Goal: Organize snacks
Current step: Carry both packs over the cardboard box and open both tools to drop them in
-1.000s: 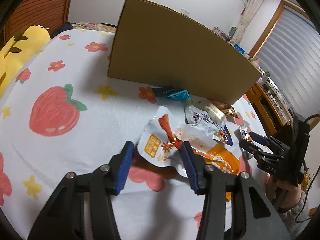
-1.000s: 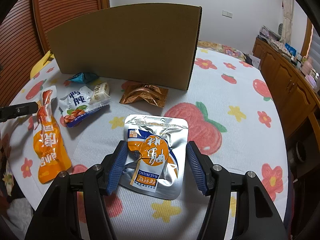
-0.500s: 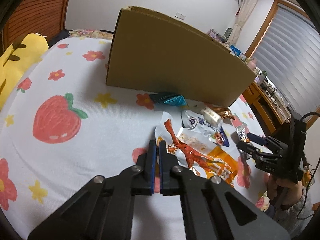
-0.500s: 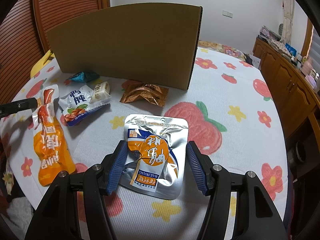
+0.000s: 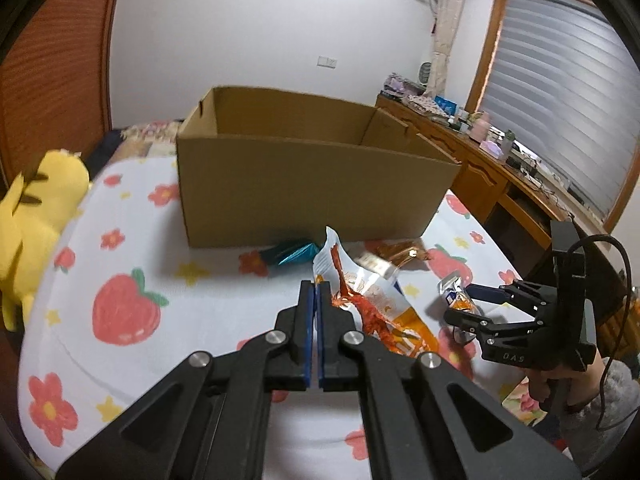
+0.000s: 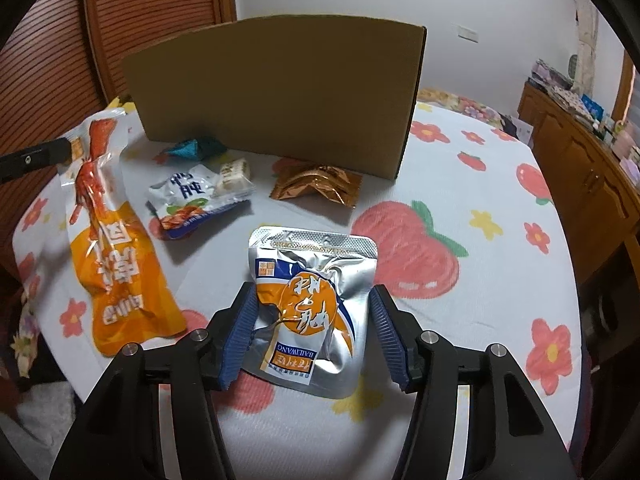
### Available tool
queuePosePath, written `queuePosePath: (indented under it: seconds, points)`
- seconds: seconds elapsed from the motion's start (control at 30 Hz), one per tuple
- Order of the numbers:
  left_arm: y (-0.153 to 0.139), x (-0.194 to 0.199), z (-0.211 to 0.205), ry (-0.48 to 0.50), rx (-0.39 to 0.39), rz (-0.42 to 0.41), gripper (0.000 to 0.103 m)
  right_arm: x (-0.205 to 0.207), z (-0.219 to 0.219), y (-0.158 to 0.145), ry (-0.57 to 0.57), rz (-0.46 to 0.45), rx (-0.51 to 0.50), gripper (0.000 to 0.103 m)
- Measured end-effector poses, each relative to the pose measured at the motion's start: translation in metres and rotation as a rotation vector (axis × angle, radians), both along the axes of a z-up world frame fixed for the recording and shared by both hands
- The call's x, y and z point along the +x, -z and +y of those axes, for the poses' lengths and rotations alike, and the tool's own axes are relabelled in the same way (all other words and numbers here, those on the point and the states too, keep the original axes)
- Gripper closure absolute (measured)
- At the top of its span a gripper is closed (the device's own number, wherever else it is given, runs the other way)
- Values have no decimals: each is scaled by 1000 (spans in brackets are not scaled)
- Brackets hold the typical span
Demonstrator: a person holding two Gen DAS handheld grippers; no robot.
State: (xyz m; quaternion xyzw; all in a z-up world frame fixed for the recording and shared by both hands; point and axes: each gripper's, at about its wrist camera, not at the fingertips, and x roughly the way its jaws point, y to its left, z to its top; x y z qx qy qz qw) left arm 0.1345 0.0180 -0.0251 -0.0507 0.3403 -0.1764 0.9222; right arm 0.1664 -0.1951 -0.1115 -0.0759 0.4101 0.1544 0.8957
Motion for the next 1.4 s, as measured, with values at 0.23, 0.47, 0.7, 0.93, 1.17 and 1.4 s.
queuePosePath:
  seconds: [0.23,0.47,0.7,0.93,1.17,1.4]
  points:
    - [-27,-7,-10,25,10,-71,103,-11,-1,-24,-7,-52,29,45]
    - [-50,-11,-22,53,51,-133,103,-22,1,-52,-23,-119,46,45]
    - [-69,-9,-29,68,73,-179,103,-25,1,-67,-25,-155,58,45]
    - [-99,-6,-37,89,92,-243,103,-26,3,-81,-36,-185,58,45]
    - [-139,5,-39,78,112,-328,103,-18,4,-112,-42,-247,55,45]
    - [-164,32,-35,38,139,-377,103,-4,6,-143,-43,-311,66,45]
